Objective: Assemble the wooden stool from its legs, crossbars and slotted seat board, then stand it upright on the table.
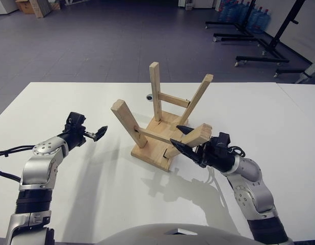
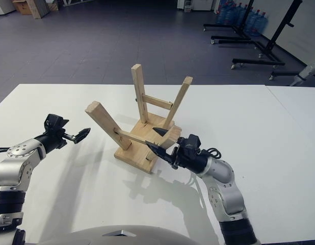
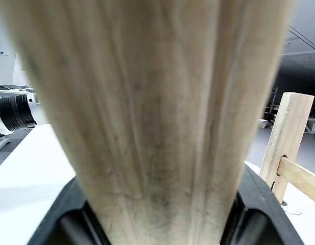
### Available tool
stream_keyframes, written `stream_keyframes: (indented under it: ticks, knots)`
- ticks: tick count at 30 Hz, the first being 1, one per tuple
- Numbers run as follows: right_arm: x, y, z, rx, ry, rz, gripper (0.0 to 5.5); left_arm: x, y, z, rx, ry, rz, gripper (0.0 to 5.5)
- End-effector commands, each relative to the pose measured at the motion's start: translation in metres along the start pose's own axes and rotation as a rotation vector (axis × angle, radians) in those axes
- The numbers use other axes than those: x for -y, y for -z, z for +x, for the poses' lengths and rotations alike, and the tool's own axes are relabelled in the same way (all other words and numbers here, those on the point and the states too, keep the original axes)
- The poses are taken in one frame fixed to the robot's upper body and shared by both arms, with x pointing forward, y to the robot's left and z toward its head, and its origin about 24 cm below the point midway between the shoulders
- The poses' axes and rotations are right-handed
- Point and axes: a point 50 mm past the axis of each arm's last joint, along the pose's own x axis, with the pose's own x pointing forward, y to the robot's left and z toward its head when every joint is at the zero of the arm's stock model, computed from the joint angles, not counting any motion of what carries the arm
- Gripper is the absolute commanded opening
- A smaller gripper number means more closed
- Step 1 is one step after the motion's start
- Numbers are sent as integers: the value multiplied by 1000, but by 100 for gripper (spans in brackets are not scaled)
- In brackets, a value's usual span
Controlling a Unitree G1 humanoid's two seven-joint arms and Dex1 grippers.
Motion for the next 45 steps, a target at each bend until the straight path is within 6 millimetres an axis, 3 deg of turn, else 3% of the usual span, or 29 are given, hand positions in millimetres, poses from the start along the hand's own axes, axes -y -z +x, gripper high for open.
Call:
stream_keyframes:
  ticks: [1,16,45]
  knots:
    - [-1,13,-2,-84,4,53,205,2,0,1,-5,1,4,540]
    - [-2,19,10,-217,-17,62,205,5,-3,-1,6,6,24,540]
    - [5,21,26,-265,22,116,205,12,-1,2,4,9,46,540]
